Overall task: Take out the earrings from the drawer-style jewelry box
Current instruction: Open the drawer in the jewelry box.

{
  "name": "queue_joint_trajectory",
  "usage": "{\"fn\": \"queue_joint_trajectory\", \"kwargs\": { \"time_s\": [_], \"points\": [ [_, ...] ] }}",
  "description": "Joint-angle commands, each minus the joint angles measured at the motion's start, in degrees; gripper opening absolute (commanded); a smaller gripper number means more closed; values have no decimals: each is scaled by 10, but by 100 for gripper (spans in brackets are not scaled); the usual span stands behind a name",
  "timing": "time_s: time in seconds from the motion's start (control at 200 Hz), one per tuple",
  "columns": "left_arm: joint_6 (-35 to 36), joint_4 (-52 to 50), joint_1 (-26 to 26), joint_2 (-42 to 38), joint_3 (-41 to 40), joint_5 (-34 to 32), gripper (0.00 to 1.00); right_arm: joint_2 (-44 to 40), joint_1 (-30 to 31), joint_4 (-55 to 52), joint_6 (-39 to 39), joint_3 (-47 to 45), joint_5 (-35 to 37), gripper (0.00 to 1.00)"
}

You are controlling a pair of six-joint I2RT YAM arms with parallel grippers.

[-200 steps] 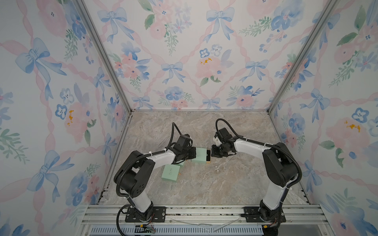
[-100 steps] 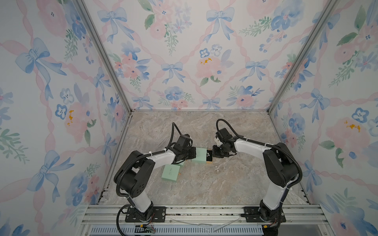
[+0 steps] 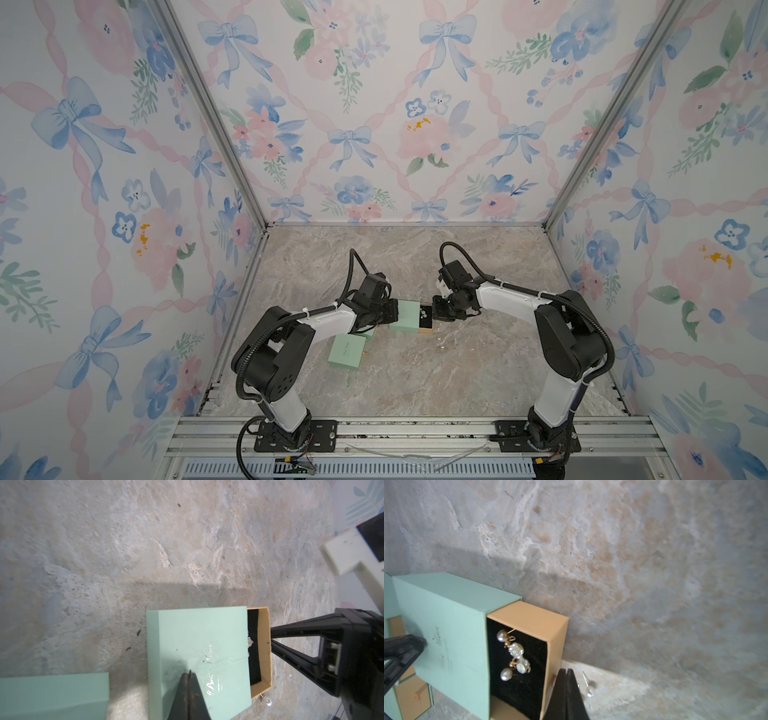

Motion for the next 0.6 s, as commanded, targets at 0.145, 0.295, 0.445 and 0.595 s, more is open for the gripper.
{"fn": "queue_joint_trajectory", "kwargs": {
  "time_s": [0.145, 0.295, 0.445, 0.595],
  "points": [
    [13, -63, 2, 18, -3, -32, 0, -14, -5, -34, -5, 9, 23, 0],
    [13, -63, 2, 20, -3, -31, 0, -16, -5, -33, -8, 9, 18, 0],
    [13, -63, 2, 20, -3, -30, 0, -23, -6, -19, -9, 6, 5, 5],
    [12, -63, 2, 21, -3, -31, 0, -33, -7, -6, -12, 7, -2, 18]
  ]
}}
